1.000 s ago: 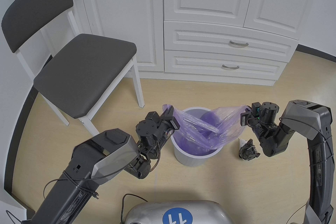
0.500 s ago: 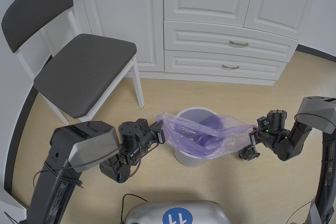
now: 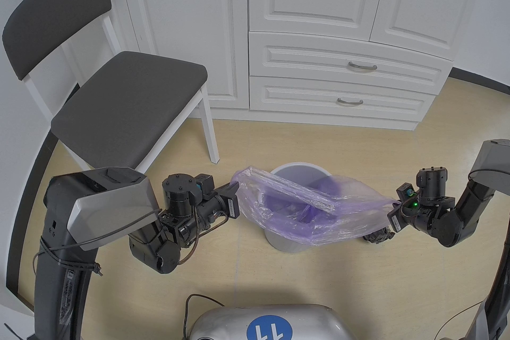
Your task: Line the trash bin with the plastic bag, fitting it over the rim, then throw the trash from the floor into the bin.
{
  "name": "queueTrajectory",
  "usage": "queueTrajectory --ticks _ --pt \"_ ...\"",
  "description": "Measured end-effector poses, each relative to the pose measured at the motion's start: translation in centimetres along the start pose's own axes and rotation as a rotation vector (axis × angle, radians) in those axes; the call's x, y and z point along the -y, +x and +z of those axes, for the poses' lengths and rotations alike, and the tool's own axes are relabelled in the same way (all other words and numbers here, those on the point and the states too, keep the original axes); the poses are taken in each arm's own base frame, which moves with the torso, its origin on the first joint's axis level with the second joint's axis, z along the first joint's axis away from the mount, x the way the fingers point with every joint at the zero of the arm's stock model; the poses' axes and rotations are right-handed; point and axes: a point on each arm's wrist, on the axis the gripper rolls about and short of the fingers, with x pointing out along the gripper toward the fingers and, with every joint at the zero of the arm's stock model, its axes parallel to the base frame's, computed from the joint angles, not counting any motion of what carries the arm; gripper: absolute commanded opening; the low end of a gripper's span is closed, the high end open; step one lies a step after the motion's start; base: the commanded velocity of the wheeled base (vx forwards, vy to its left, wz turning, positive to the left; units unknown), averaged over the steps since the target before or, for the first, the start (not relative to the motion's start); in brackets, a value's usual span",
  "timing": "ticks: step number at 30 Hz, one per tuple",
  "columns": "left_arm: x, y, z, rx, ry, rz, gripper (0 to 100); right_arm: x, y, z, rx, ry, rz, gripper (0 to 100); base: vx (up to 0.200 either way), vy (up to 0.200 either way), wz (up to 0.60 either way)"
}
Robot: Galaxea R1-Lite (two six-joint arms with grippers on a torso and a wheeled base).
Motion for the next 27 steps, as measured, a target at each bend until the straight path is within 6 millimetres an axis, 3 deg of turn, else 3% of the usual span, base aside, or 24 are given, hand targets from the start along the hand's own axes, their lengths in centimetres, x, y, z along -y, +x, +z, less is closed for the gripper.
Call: queueTrajectory --ticks 12,16,21,27 --pt "-0.6 -1.8 0.7 -0.117 0.06 0.016 0 0.8 -1.7 0.6 -0.02 -0.016 0.002 0 0.0 0.0 0.0" --pt "-0.6 -2.0 0.0 -0.164 0.058 0.016 0 0.5 -1.7 0.2 -0.037 -0.055 0.015 0 0.0 0.0 0.0" --pt "-0.2 -1.9 -1.4 -0.234 0.054 0.01 0 -0.2 -0.9 -0.6 -0.077 -0.078 0.028 0 0.0 0.0 0.0" --pt "-0.1 -0.6 -3.4 -0.274 0.053 0.026 0 -1.5 2.1 -1.0 -0.105 -0.049 0.007 0 0.0 0.0 0.0"
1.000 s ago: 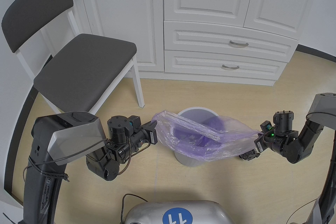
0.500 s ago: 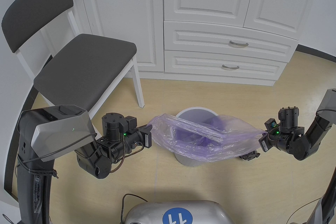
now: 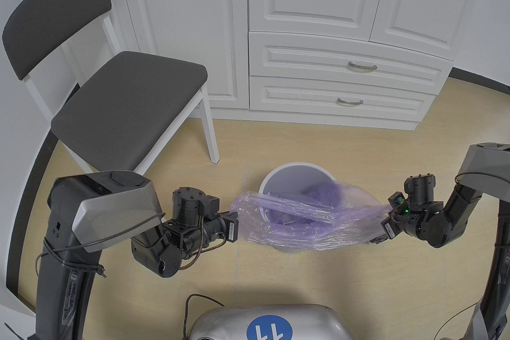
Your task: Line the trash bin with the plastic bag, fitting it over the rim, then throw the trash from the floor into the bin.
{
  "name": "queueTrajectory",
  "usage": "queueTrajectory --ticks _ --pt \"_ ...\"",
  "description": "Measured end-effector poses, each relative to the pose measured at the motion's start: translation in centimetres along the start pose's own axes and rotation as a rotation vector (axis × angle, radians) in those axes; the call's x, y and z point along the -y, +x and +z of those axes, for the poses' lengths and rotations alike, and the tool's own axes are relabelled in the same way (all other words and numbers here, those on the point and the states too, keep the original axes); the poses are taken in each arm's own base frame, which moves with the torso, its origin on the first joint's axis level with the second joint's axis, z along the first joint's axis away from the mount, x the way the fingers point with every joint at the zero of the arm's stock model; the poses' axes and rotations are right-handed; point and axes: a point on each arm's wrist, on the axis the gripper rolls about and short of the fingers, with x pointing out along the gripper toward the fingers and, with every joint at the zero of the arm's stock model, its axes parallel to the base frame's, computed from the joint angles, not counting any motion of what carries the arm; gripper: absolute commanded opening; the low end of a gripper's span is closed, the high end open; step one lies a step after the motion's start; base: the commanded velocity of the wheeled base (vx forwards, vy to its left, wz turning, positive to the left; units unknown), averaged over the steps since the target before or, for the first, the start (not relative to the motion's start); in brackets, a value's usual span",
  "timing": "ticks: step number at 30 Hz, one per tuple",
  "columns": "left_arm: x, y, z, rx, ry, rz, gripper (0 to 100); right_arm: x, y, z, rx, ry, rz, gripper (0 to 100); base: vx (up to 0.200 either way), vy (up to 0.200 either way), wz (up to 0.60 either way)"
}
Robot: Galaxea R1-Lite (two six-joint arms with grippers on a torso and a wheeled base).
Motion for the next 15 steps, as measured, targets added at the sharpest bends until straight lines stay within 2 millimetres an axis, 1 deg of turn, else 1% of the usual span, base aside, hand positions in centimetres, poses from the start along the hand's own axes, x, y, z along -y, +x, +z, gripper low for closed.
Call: queueTrajectory --ticks 5,8,10,15 --pt "-0.3 2.4 -0.9 0.013 -0.013 0.077 0 -1.4 2.6 1.0 0.061 0.101 -0.024 0 0.0 0.0 0.0" --pt "-0.3 3.6 -0.9 0.039 -0.036 0.125 0 -2.0 3.6 1.4 0.094 0.137 -0.032 0 0.0 0.0 0.0" --pt "-0.3 4.4 -0.7 0.066 -0.051 0.16 0 -2.3 4.2 1.7 0.116 0.159 -0.041 0 0.0 0.0 0.0" --pt "-0.5 6.5 0.6 0.172 -0.087 0.248 0 -2.4 5.3 2.8 0.2 0.217 -0.076 0 0.0 0.0 0.0"
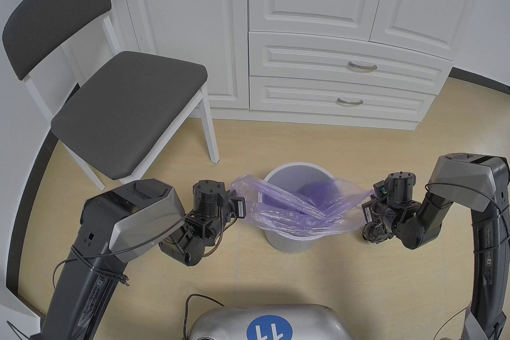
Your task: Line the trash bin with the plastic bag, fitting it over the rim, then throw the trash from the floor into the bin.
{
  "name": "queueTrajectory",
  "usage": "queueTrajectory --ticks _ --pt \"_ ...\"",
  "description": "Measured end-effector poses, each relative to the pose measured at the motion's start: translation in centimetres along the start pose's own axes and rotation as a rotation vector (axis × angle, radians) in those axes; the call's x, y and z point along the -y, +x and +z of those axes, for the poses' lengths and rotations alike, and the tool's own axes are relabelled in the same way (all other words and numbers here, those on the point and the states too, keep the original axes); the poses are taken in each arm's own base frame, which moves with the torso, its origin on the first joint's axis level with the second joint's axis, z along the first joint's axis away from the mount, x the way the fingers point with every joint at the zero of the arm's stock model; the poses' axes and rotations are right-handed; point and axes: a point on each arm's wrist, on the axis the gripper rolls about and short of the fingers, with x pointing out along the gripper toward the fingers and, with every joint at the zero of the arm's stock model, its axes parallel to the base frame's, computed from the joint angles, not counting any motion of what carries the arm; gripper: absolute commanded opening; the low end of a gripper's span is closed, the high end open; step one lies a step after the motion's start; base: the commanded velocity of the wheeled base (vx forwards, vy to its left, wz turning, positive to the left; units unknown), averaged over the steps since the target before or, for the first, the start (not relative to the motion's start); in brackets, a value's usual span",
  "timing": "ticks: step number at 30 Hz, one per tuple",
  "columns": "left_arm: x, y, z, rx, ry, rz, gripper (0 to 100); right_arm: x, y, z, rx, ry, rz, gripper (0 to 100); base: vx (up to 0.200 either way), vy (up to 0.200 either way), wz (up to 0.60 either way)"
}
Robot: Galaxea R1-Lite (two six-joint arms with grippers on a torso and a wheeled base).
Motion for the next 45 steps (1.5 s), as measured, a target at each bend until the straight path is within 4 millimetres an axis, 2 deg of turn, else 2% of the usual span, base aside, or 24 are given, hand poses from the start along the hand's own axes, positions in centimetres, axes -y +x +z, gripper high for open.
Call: queueTrajectory --ticks 4,9,16,22,28,35,45 --pt "-0.4 1.2 0.8 0.073 -0.033 0.042 0 0.2 0.8 0.9 0.074 0.042 -0.031 0 0.0 0.0 0.0" --pt "-0.8 1.4 1.1 0.09 -0.04 0.051 0 1.0 0.5 1.1 0.063 0.044 -0.042 0 0.0 0.0 0.0" --pt "-1.4 -0.9 1.7 0.017 -0.024 0.012 0 2.6 -2.5 1.8 -0.019 0.018 -0.021 0 0.0 0.0 0.0" --pt "-1.7 -3.3 4.5 0.024 -0.027 -0.033 0 4.3 -5.6 3.5 -0.008 0.023 -0.025 0 0.0 0.0 0.0" --pt "-2.0 -4.2 6.4 0.054 -0.033 -0.035 0 5.3 -6.6 4.4 0.017 0.036 -0.043 0 0.0 0.0 0.0" --pt "-2.6 -4.3 7.2 0.071 -0.037 -0.024 0 6.5 -6.8 4.4 0.01 0.006 -0.07 0 0.0 0.0 0.0" --pt "-2.8 -4.4 7.1 0.064 -0.036 -0.025 0 7.6 -7.1 3.3 -0.031 -0.076 -0.09 0 0.0 0.0 0.0"
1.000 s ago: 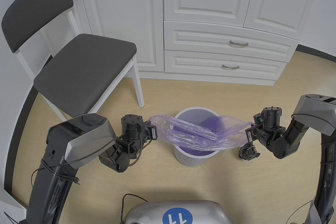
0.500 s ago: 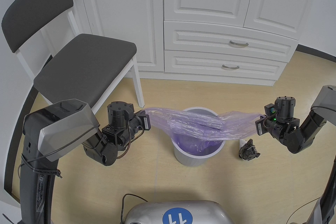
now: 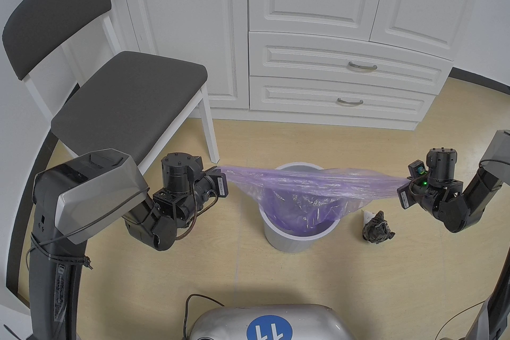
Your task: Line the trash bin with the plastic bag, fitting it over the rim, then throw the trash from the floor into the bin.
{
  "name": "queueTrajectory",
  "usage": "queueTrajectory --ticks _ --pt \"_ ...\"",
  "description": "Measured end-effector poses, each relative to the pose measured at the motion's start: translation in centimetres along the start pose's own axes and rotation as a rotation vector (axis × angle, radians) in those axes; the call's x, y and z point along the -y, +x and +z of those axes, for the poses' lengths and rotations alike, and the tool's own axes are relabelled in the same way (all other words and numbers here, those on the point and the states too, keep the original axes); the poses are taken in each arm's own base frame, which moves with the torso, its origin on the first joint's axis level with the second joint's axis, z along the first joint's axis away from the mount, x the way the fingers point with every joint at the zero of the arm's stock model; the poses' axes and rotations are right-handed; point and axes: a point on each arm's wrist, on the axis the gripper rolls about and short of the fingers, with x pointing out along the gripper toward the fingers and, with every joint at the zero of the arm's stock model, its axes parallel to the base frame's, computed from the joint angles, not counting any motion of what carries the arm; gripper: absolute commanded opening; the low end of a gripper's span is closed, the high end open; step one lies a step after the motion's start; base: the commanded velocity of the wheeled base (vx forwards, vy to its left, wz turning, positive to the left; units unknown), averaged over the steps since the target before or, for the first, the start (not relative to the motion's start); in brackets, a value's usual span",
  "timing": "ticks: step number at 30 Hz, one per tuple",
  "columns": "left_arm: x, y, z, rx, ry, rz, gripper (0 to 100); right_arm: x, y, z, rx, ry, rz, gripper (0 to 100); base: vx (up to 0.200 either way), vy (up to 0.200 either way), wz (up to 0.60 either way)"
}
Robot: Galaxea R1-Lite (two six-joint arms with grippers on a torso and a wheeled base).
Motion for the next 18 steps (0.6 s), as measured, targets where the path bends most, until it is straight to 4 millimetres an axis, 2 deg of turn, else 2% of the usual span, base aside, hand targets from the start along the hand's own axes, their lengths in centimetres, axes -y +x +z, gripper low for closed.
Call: queueTrajectory --ticks 9,18 --pt "0.0 -0.4 -0.5 -0.027 0.004 -0.024 0 -0.4 -0.7 -0.5 -0.018 -0.036 0.018 0 0.0 0.0 0.0" --pt "-0.6 -3.1 -2.1 -0.155 0.104 -0.165 0 -1.2 -2.4 -2.3 -0.119 -0.152 0.157 0 0.0 0.0 0.0"
